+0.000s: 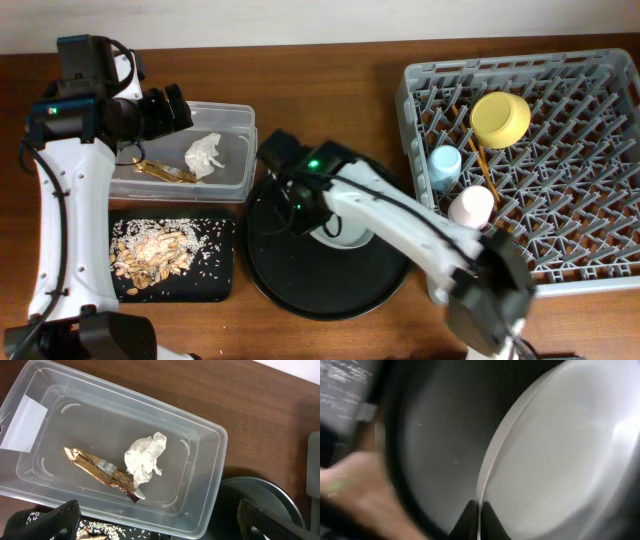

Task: Sort waste into correct bins and load items into the dishwasher rack
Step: 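Stand the white plate upright in the rack with the right gripper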

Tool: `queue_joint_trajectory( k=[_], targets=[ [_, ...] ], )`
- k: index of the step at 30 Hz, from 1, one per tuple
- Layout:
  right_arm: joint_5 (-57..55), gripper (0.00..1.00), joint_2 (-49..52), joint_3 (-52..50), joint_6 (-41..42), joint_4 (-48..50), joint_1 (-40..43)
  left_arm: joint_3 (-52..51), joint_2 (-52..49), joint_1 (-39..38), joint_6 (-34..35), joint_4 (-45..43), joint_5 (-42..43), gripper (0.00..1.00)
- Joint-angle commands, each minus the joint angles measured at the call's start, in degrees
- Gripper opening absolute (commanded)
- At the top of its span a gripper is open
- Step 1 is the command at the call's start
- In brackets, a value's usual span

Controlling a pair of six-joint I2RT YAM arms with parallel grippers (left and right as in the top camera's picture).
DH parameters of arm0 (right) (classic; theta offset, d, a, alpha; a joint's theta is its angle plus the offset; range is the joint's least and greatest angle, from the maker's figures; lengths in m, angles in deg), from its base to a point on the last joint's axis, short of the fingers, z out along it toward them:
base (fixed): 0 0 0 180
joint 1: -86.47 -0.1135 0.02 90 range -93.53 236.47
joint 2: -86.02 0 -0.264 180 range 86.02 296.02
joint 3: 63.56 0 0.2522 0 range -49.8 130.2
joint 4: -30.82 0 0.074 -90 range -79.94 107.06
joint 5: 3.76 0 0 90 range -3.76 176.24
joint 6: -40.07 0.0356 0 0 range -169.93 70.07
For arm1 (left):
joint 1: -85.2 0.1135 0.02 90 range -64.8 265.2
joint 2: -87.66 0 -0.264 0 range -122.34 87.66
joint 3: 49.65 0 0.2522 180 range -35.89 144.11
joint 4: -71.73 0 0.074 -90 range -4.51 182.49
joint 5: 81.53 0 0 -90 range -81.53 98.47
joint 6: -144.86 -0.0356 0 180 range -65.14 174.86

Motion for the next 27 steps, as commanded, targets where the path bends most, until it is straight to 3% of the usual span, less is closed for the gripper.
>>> queue_joint_trajectory(
  k=[1, 4, 7, 8, 11, 14, 19, 27],
  targets=[
    [0.6, 0.04, -13.6, 6.1, -5.0, -4.7, 4.3, 0.1, 0.1, 0.2, 0.5, 0.0, -0.2, 0.99],
    [12.8, 0.04, -24.7, 6.6, -14.1, -7.8, 16.2, 0.1, 0.1, 0.2, 0.5, 0.0, -0.2, 0.99],
    [31.5, 0.04, -31.7, 6.6, -27.7, -14.8, 40.6, 0.1, 0.1, 0.2, 0.5, 0.0, -0.2, 0.99],
    [39.1, 0.04, -31.6, 6.6, -34.3, -18.4, 49.9, 0.1, 0.1, 0.2, 0.5, 0.0, -0.2, 0.99],
    [48.2, 0.04, -27.8, 6.5, -44.2, -24.5, 63.8, 0.1, 0.1, 0.2, 0.5, 0.0, -0.2, 0.99],
    [51.7, 0.04, -21.5, 6.5, -49.5, -25.6, 70.4, 0.1, 0.1, 0.2, 0.5, 0.0, -0.2, 0.99],
    [54.0, 0.04, -8.3, 6.5, -58.6, -27.5, 71.8, 0.1, 0.1, 0.2, 0.5, 0.0, -0.2, 0.99],
    [52.9, 0.04, -0.3, 6.5, -62.2, -27.2, 76.8, 0.1, 0.1, 0.2, 0.5, 0.0, -0.2, 0.99]
  ],
)
